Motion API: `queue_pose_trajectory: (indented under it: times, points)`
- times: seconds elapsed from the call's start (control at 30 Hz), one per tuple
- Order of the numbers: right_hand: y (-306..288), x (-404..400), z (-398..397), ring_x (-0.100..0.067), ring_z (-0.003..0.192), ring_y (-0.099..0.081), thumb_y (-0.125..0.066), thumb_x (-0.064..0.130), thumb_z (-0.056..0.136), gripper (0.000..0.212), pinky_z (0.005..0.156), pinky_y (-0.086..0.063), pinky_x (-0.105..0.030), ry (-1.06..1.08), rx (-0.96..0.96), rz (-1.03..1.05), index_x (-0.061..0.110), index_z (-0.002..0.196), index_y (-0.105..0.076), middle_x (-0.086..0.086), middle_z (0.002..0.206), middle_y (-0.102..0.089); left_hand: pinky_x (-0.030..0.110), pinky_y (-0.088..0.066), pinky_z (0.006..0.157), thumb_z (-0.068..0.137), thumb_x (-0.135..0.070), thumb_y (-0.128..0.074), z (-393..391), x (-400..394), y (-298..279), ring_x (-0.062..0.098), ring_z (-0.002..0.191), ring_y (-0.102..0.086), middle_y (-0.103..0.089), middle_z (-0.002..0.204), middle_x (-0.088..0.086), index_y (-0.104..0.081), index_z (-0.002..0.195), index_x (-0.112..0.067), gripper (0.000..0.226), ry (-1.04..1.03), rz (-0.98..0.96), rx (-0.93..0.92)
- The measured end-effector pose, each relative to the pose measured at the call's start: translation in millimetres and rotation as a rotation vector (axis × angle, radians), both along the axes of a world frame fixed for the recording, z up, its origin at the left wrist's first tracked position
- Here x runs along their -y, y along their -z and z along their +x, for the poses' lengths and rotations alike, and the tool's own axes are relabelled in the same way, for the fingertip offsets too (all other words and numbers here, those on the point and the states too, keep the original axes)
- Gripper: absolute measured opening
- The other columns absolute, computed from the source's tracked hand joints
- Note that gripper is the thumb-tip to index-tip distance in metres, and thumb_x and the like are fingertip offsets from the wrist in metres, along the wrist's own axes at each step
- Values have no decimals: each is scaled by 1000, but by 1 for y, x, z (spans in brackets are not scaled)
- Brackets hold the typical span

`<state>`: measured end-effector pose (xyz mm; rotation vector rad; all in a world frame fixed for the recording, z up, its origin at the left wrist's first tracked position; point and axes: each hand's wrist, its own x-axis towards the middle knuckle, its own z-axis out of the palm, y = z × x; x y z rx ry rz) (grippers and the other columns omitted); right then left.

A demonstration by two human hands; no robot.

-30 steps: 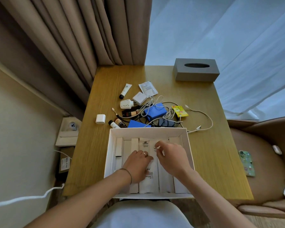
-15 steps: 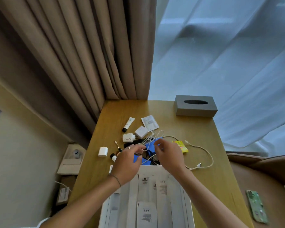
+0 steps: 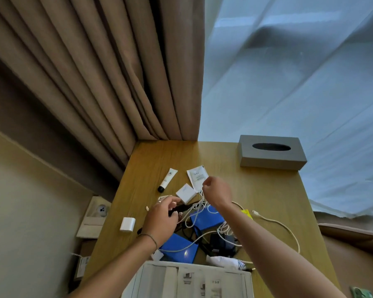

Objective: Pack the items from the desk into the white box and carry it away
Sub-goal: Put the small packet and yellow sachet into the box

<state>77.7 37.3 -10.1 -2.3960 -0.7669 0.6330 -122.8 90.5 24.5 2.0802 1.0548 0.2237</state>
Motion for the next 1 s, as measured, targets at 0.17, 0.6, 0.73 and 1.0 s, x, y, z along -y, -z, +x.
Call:
queue_pose_trajectory:
  times: [0.17, 0.6, 0.73, 1.0]
  points:
    - [42, -44, 25, -25, 109, -59, -59, 27, 90, 37, 88, -53, -39, -21, 84, -63, 20, 126, -63, -6, 124, -62, 6, -43, 74, 93, -11, -58, 9, -10, 21, -2, 104, -58, -60, 110, -20, -59, 110, -46, 38, 4, 7, -38]
    - [71, -81, 36, -30, 110, -63, -71, 10, 85, 73, 88, -58, -45, 172, -89, 15, 24, 149, -38, -10, 127, -62, 8, -46, 78, 94, -11, -57, 28, -17, 36, -7, 103, -54, -57, 106, -21, -63, 115, -37, 35, 12, 1, -8]
    - [46, -61, 51, -19, 82, -68, -74, 13, 86, 22, 60, -54, -28, 295, -264, 209, 19, 105, -66, -6, 103, -74, 0, -40, 79, 93, -9, -58, 45, -4, 26, -11, 105, -53, -60, 108, -21, -63, 116, -35, 35, 74, -1, 23]
    - [-11, 25, 73, -29, 89, -70, -64, -1, 84, 20, 77, -59, -47, 472, -504, 514, 19, 85, -67, -10, 93, -74, 32, -54, 94, 93, -12, -59, 86, 39, 22, 10, 108, -61, -65, 113, -7, -65, 119, -27, 30, 217, -21, -24]
